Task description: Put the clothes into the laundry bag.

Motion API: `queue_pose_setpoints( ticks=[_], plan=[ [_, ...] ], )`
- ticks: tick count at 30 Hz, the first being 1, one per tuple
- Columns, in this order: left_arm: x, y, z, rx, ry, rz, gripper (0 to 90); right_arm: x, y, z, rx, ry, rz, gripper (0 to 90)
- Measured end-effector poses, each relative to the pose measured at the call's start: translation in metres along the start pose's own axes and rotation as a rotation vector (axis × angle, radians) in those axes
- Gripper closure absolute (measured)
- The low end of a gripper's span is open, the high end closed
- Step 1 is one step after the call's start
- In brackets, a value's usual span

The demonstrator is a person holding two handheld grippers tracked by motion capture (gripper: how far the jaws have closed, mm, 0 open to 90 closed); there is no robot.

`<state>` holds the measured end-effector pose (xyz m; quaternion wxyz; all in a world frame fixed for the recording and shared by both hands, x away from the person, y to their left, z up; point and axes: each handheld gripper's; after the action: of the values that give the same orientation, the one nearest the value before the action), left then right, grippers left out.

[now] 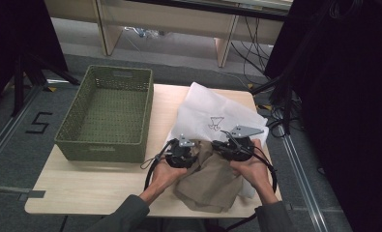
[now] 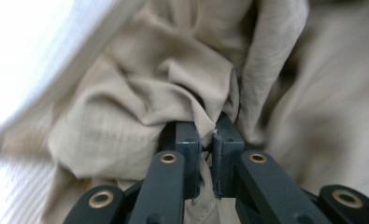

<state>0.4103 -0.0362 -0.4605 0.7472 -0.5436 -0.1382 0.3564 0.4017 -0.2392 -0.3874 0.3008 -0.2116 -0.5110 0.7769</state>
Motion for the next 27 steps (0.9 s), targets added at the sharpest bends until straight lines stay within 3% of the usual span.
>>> queue_pose_setpoints(
  ticks=[3,5,9,11,13,18,22,25,27],
  plan=[
    [-0.009,-0.019,-0.003,-0.034,0.004,-0.032,83.1,0.0,-0.001,0.002,-0.002,0.002,-0.005,87.3],
    [-0.002,-0.023,-0.013,-0.029,-0.02,-0.039,82.9,0.0,-0.002,0.002,-0.007,0.002,-0.001,87.3],
    [0.019,-0.012,-0.033,0.002,-0.056,0.009,81.1,0.0,-0.001,0.002,-0.003,0.003,0.0,87.3],
    [0.022,-0.004,-0.034,0.015,-0.06,0.033,78.5,-0.001,0.0,0.002,-0.004,0.005,-0.005,87.3],
    [0.023,0.0,-0.028,0.024,-0.041,0.053,71.9,-0.002,0.001,0.002,-0.001,0.009,-0.013,87.3],
    [0.019,-0.004,-0.006,0.016,-0.014,0.076,37.9,-0.002,0.002,0.001,0.001,0.006,-0.013,87.2],
    [0.009,-0.004,0.013,0.04,0.002,0.056,28.0,-0.001,0.001,0.001,-0.003,0.006,-0.013,87.1],
    [-0.001,0.005,0.026,0.077,0.041,0.043,22.7,-0.002,0.002,0.001,-0.002,0.011,-0.014,87.1],
    [-0.006,0.013,0.026,0.091,0.062,0.024,19.1,-0.002,0.002,0.001,-0.001,0.009,-0.013,87.1]
  ],
)
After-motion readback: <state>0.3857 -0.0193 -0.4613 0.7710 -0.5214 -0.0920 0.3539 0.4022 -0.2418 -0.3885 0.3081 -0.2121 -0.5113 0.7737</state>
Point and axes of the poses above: each handheld gripper's, and its own axes: z roughly backward along the jaws, y roughly out of its underside, x roughly to its left, and after that the axes turned 15 degrees about -x, right-handed
